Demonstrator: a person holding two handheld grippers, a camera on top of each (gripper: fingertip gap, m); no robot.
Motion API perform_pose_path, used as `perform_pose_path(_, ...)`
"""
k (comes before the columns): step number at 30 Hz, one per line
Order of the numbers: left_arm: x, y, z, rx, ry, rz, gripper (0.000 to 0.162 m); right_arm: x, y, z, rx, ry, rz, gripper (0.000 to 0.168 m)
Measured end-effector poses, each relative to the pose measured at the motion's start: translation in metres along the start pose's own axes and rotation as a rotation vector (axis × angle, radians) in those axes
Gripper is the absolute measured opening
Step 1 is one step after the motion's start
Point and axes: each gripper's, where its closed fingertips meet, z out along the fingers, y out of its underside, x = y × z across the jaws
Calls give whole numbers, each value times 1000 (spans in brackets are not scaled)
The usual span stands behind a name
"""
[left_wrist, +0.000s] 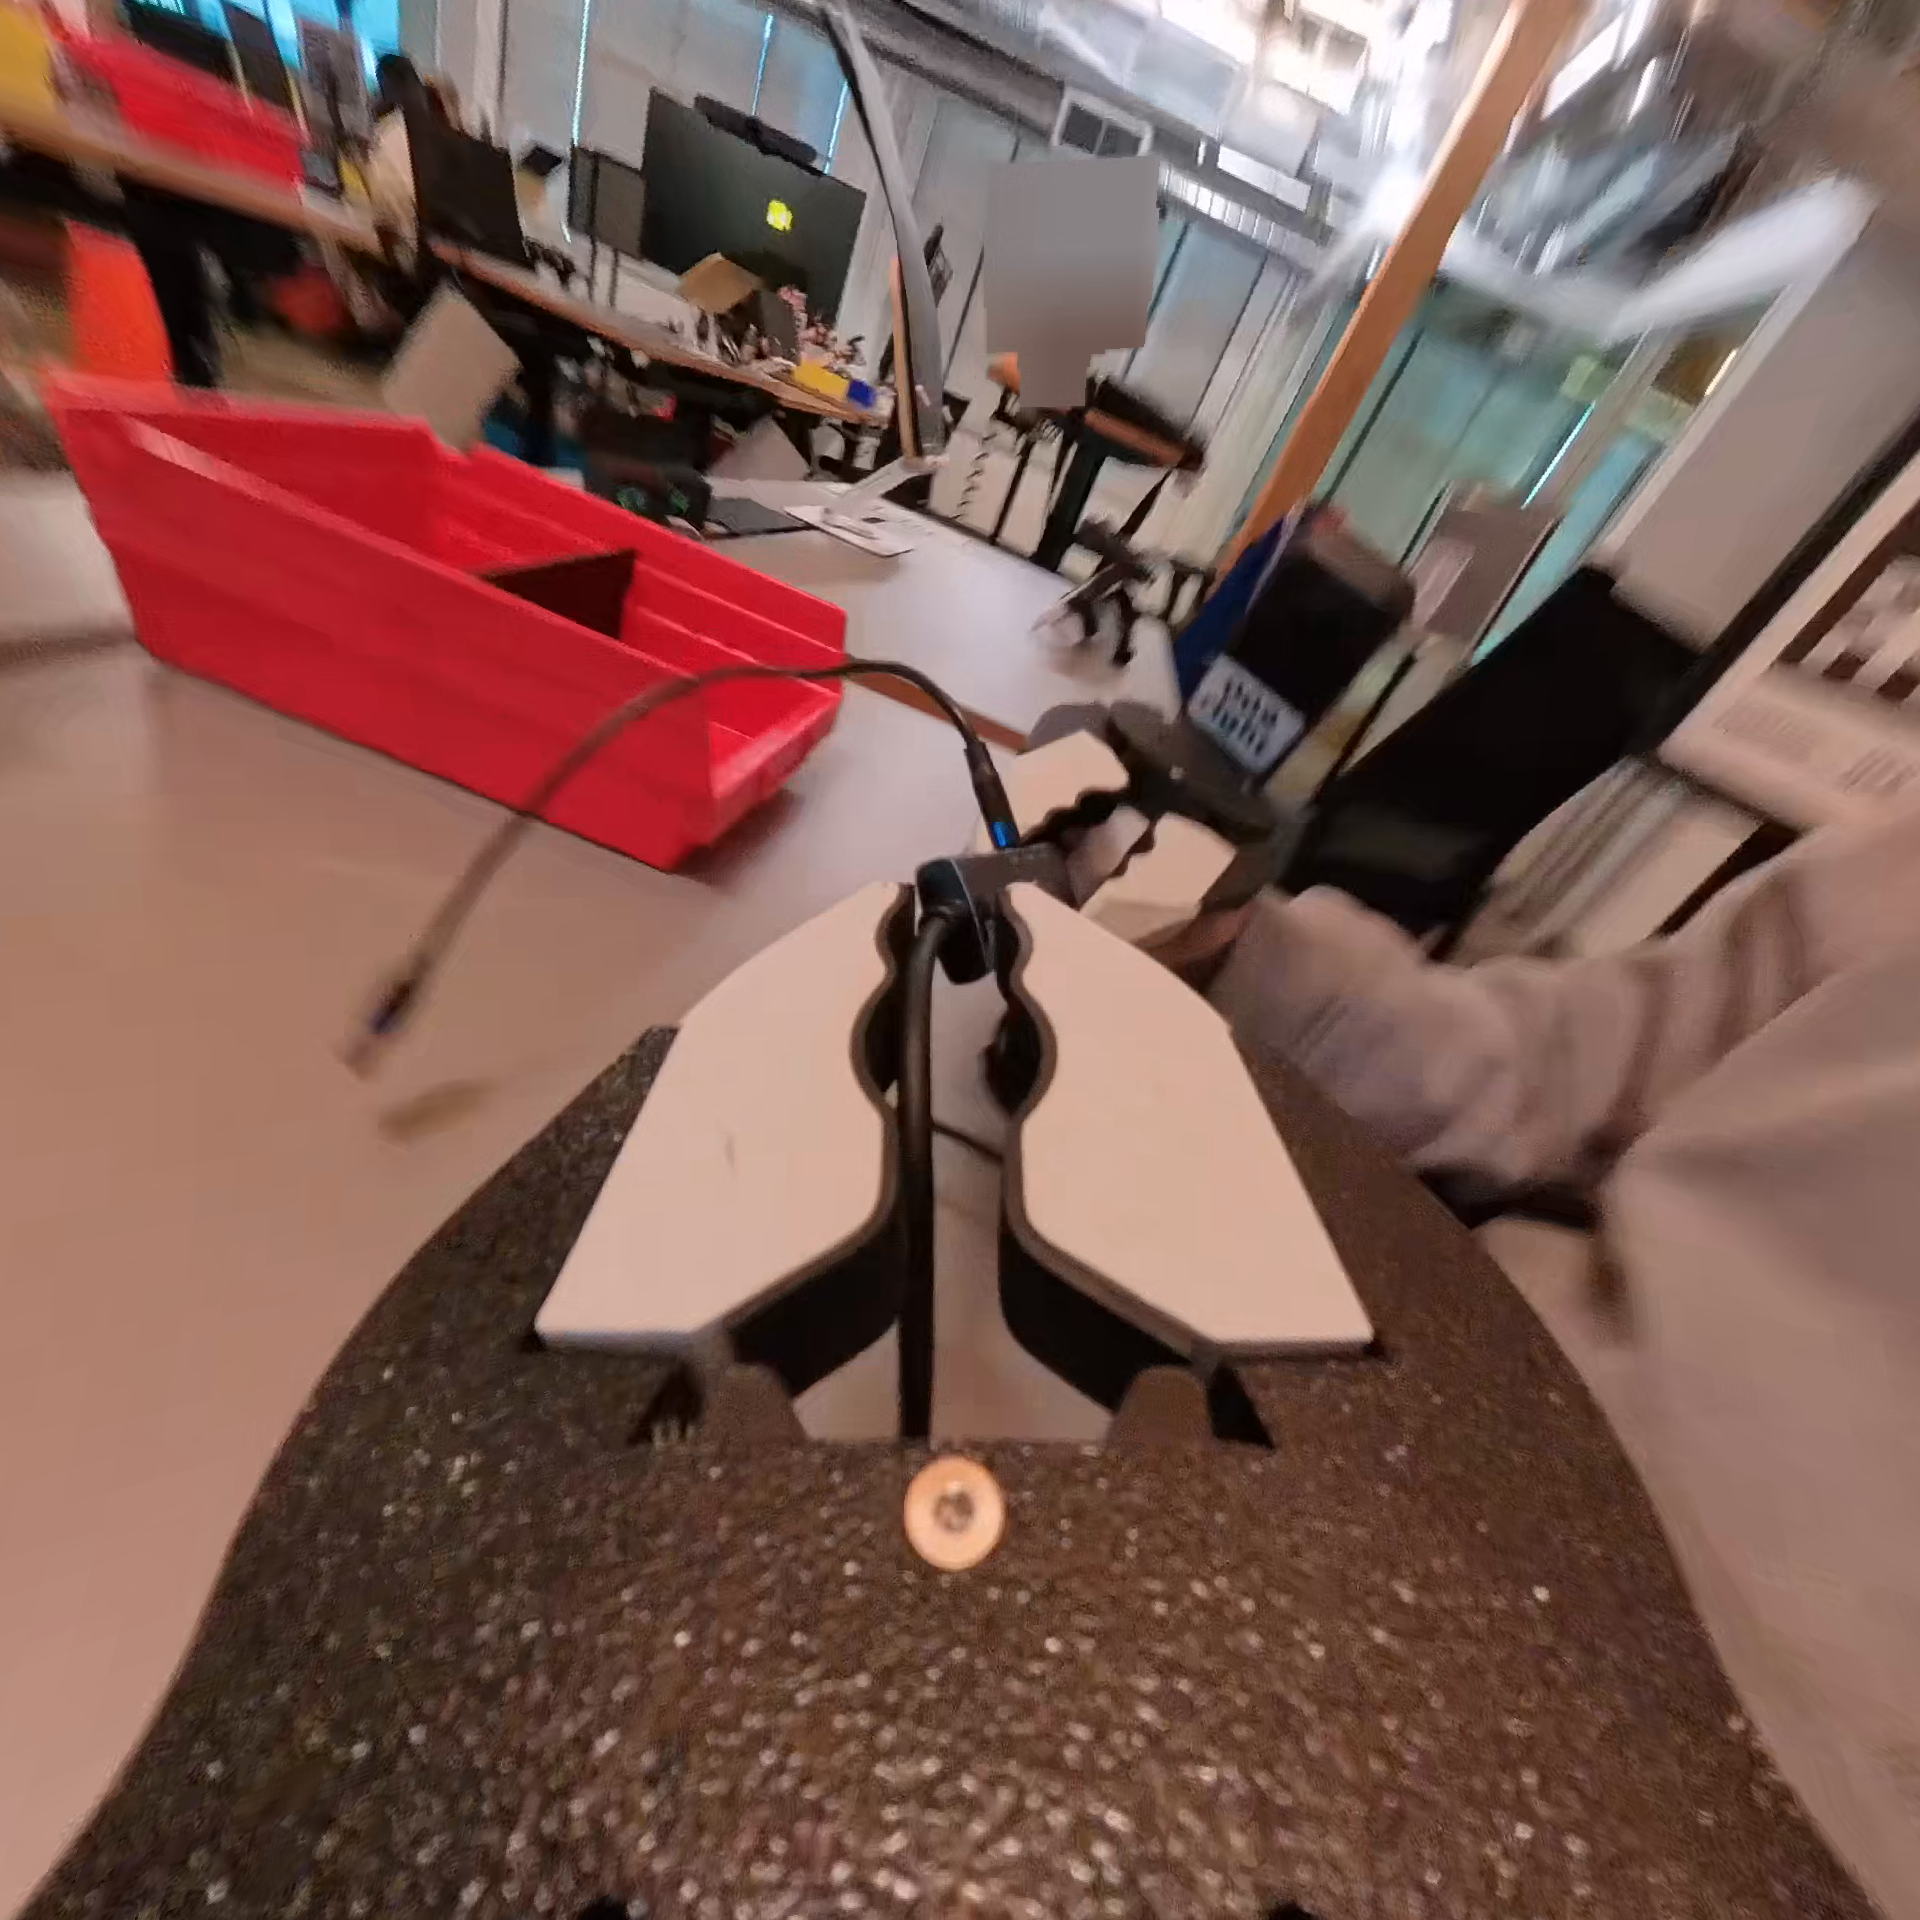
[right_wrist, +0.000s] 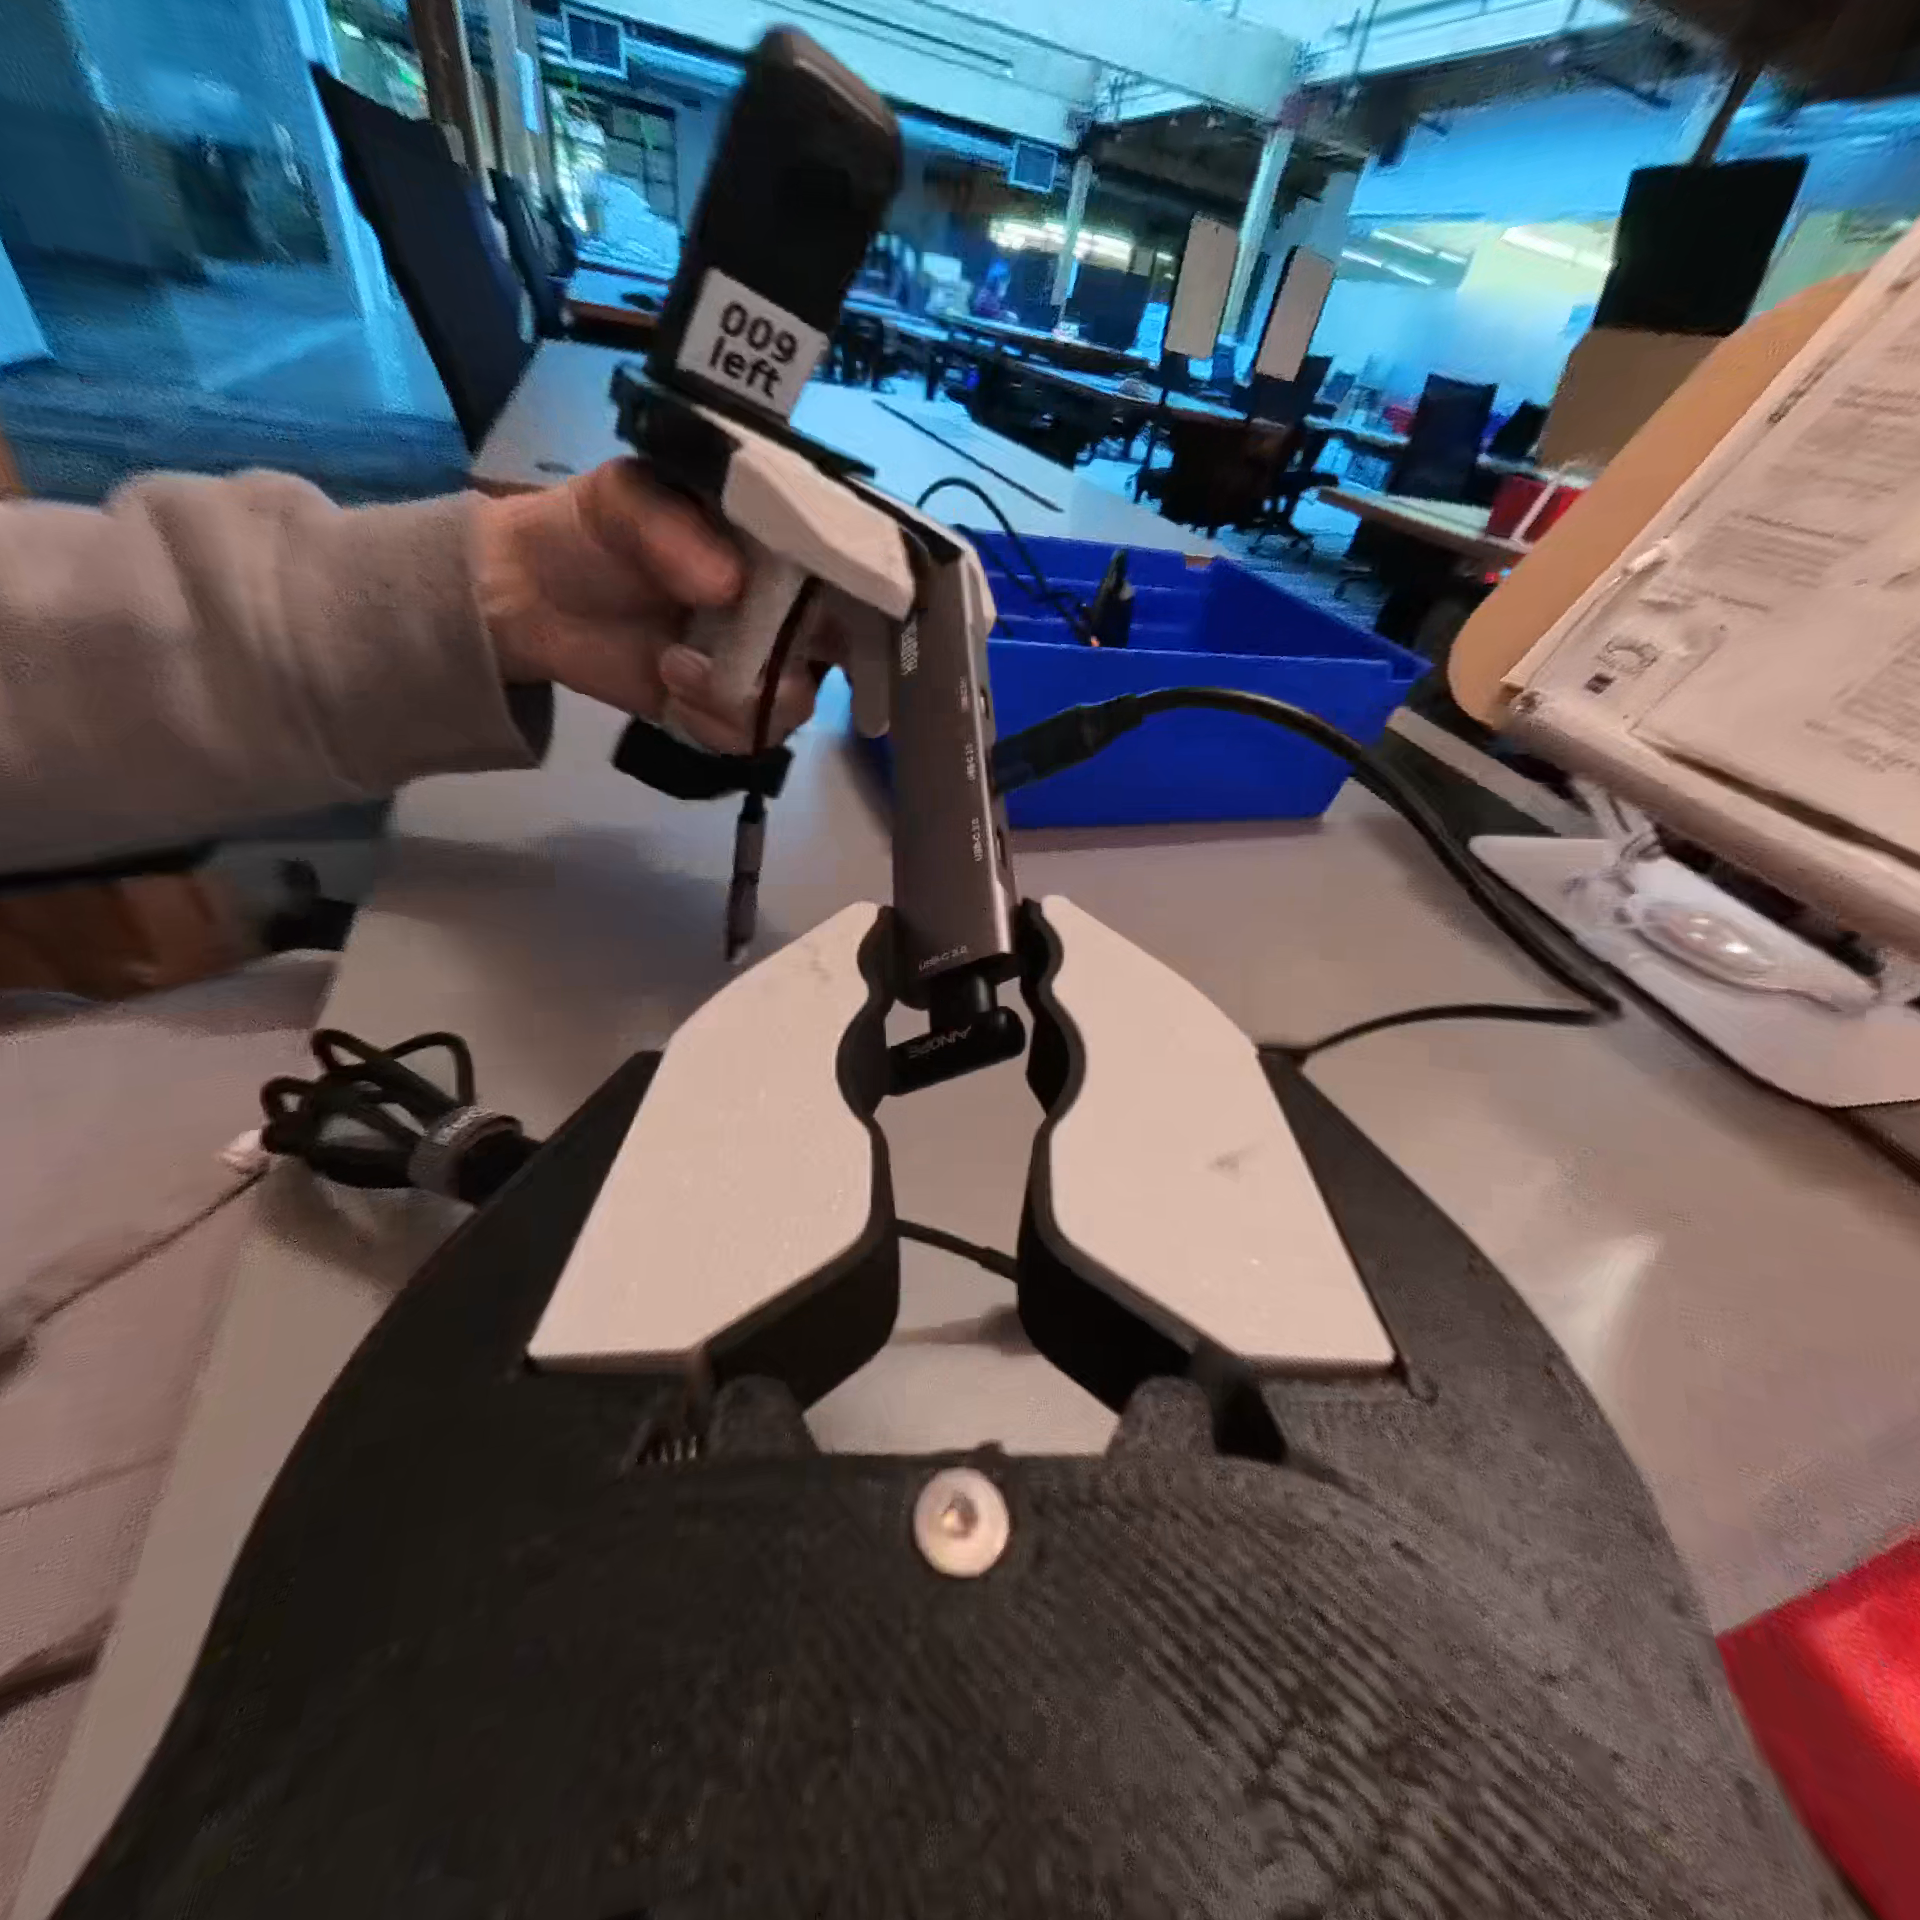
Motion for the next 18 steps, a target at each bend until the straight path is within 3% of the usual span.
perform_pose_path(5, 1, 16, 1, -78, -67, 431, 42, -12, 19, -9, -64, -144, 277, 22)
perform_pose_path(8, 10, 34, 4, -102, -6, 582, 64, -22, 27, -21, -77, -272, 471, 22)
perform_pose_path(11, 20, 53, 12, -155, 98, 578, 60, -28, 39, -25, -146, -323, 592, 22)
perform_pose_path(14, 26, 59, 19, -164, 152, 568, 50, -37, 45, -23, -179, -343, 559, 22)
perform_pose_path(18, 31, 81, 23, -289, 243, 494, 45, -33, 34, -21, -123, -296, 517, 20)
